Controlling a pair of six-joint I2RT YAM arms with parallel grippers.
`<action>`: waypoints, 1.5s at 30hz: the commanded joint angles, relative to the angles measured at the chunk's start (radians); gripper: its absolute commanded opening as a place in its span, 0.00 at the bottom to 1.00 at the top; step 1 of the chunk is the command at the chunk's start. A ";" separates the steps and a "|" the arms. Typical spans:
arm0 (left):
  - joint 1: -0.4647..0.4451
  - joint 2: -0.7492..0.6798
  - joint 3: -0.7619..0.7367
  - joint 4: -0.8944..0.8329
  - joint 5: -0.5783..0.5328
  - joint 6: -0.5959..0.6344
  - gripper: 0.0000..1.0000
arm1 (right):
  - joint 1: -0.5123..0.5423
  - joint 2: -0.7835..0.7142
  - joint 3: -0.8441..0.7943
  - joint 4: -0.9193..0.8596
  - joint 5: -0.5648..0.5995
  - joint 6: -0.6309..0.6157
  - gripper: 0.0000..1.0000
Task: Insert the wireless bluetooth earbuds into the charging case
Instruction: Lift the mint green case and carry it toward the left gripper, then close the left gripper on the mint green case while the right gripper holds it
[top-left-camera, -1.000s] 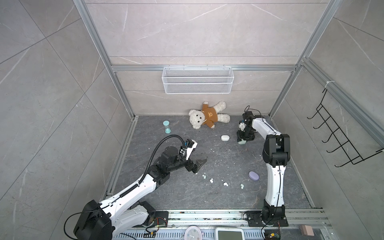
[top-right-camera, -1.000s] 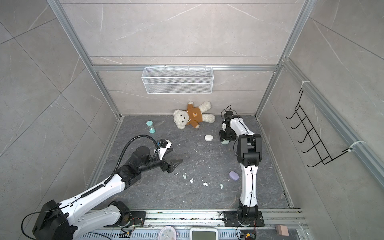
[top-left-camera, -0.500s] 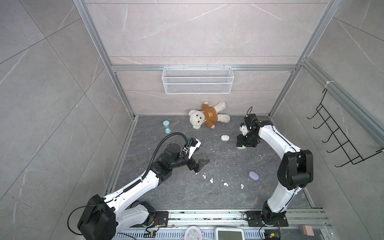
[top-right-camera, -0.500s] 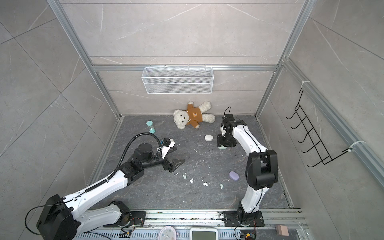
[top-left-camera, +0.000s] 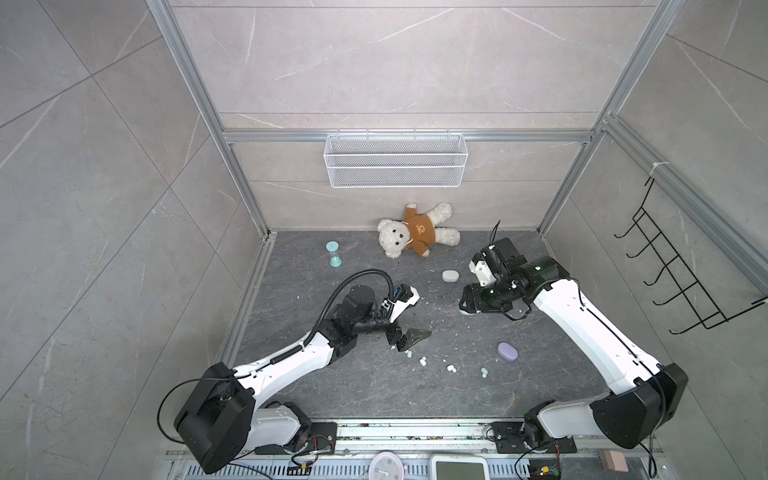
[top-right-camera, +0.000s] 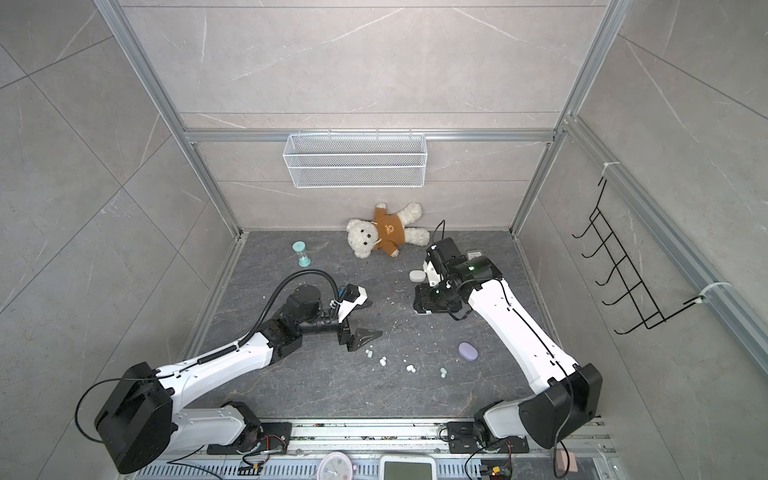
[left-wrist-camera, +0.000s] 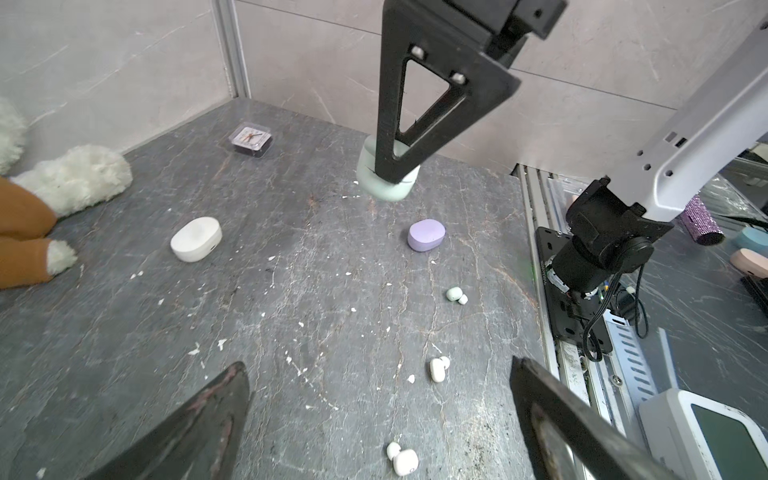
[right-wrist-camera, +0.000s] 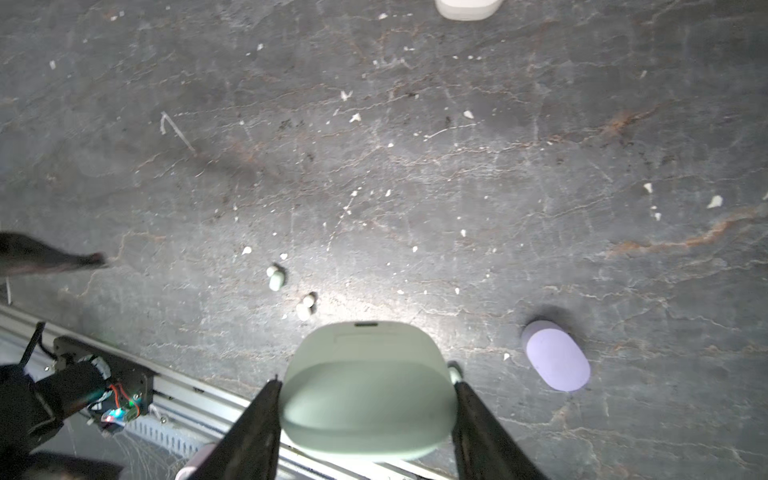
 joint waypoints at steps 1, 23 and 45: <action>-0.020 0.033 0.058 0.111 0.088 0.061 1.00 | 0.079 -0.036 0.061 -0.065 -0.024 0.119 0.53; -0.100 0.032 0.105 0.171 0.087 0.104 0.76 | 0.278 -0.031 0.159 0.016 -0.090 0.310 0.54; -0.101 0.035 0.117 0.170 0.109 0.076 0.48 | 0.300 -0.033 0.157 0.021 -0.086 0.319 0.54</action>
